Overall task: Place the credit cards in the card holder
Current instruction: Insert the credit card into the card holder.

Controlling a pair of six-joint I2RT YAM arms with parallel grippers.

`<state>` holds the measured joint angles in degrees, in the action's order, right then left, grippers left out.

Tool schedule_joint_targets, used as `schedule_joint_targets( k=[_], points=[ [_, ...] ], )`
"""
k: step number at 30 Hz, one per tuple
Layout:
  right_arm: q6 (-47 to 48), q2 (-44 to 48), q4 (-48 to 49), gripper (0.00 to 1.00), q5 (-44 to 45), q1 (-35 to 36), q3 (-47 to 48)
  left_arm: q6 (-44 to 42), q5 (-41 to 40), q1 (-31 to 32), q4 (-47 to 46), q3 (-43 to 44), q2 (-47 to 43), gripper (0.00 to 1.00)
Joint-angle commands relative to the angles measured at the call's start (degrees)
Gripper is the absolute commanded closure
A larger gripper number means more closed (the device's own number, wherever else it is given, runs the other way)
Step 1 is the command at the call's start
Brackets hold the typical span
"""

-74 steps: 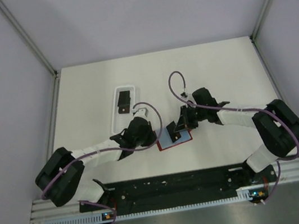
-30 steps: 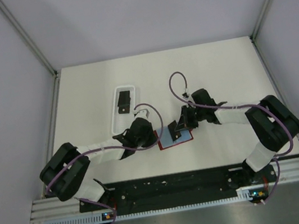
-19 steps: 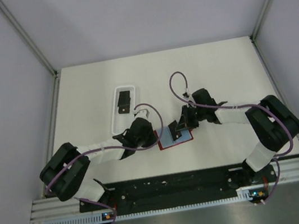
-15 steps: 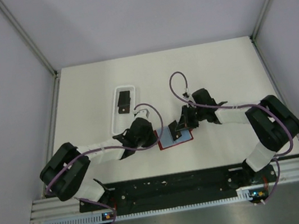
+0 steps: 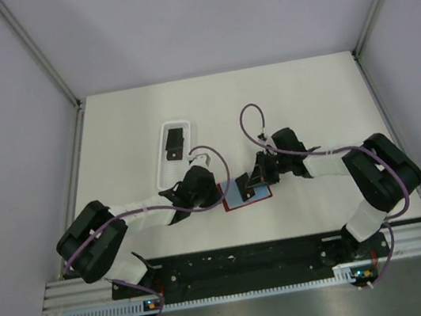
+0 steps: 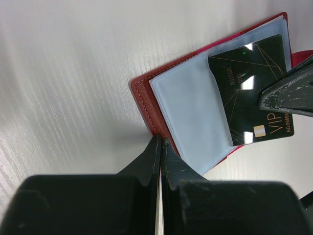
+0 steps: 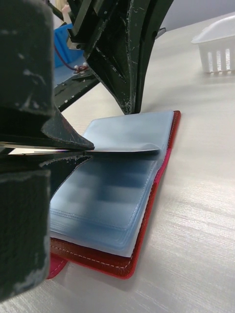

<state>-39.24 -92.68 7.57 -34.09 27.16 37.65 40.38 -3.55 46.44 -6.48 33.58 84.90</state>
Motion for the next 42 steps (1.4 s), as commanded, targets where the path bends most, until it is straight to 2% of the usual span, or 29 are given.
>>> schedule_joint_targets(
  k=[1, 20, 27, 30, 35, 37, 42],
  points=[
    [-1.2, -1.4, 3.7, 1.00, -1.5, -0.4, -1.8, 0.0, 0.4, -0.2, -0.7, -0.3, 1.1, 1.00],
    [-6.0, -5.9, 11.8, 1.00, -4.5, 1.7, -2.6, 0.1, 0.9, -0.2, -1.2, -0.2, 1.6, 1.00],
    [-6.3, -7.0, 10.6, 1.00, -2.6, 4.5, -0.6, 0.1, 1.0, -0.2, -1.2, -0.4, 1.3, 1.00],
    [-4.7, -5.7, 7.2, 1.00, -0.8, 4.6, 0.2, 0.2, 1.1, -0.1, -1.2, -0.5, 1.2, 1.00],
    [0.0, -0.8, -2.8, 0.84, 5.4, 4.6, 2.7, 0.2, 1.1, -0.2, -1.3, -0.8, 1.3, 1.00],
    [1.8, 0.8, -6.9, 0.74, 8.2, 4.6, 4.0, 0.4, 1.2, -0.1, -1.4, -0.8, 1.3, 1.00],
    [4.4, 3.2, -13.2, 0.66, 11.5, 4.7, 6.2, 0.3, 1.2, -0.2, -1.7, -1.0, 1.3, 1.00]
  ],
)
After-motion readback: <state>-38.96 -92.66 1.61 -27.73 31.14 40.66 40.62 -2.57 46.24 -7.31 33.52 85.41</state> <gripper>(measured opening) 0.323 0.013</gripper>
